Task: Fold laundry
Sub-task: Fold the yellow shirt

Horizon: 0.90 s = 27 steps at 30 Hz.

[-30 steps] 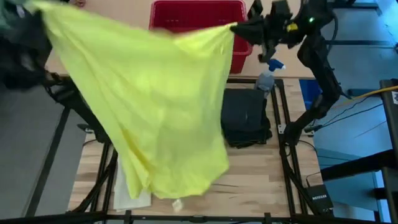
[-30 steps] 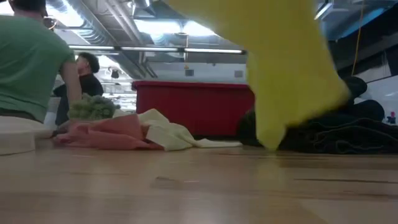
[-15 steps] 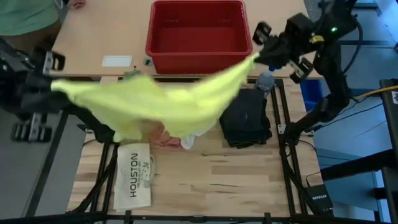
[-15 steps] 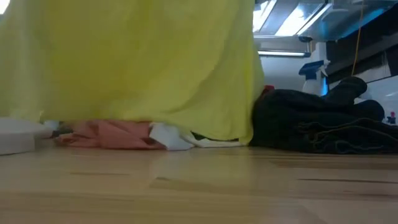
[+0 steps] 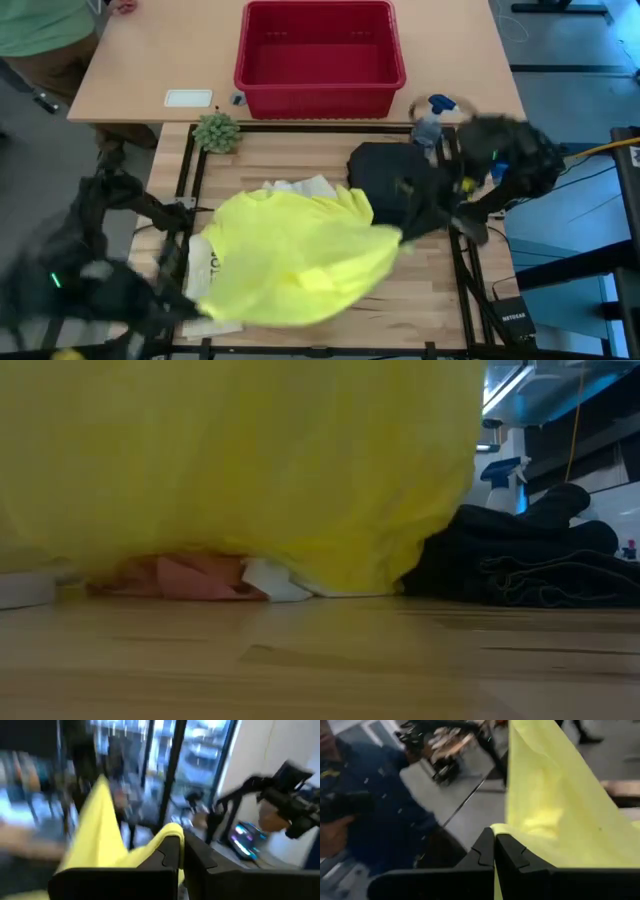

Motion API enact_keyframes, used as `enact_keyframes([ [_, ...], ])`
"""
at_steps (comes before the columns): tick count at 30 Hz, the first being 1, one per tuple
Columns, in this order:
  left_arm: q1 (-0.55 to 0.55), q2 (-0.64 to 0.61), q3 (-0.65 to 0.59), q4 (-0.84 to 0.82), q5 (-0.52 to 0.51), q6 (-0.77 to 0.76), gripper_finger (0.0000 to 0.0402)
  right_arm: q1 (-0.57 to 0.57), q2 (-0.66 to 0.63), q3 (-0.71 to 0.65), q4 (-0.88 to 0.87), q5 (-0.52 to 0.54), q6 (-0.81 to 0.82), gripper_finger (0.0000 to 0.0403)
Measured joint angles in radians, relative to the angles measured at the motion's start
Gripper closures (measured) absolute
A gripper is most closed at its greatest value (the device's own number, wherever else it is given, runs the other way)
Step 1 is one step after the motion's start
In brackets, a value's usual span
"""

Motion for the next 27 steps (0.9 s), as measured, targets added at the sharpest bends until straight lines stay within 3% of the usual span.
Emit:
enact_keyframes([
  [3,-0.024,0.071,-0.002,-0.122,0.001,-0.344,0.0401,0.108,-0.001,-0.077,0.044,0.033,0.050,0.0403],
  [7,-0.076,0.163,-0.001,-0.171,0.000,-0.688,0.0401,0.227,0.001,-0.202,0.121,0.052,0.135,0.0403],
  [16,-0.140,0.343,-0.001,-0.161,-0.007,-1.116,0.0401,0.328,-0.001,-0.563,0.501,0.002,0.249,0.0403],
  [18,-0.140,0.372,-0.002,-0.107,-0.059,-1.085,0.0401,0.327,0.000,-0.629,0.615,-0.014,0.286,0.0403],
  [20,-0.139,0.377,-0.003,-0.016,-0.155,-0.938,0.0401,0.317,0.001,-0.651,0.719,-0.015,0.290,0.0403],
  [23,-0.138,0.353,-0.001,0.104,-0.328,-0.629,0.0401,0.277,-0.003,-0.627,0.803,-0.017,0.249,0.0403],
  [26,-0.126,0.315,-0.001,0.174,-0.486,-0.298,0.0401,0.224,-0.012,-0.556,0.768,0.024,0.147,0.0403],
  [27,-0.117,0.295,-0.001,0.182,-0.497,-0.199,0.0401,0.195,-0.013,-0.522,0.751,0.034,0.110,0.0403],
])
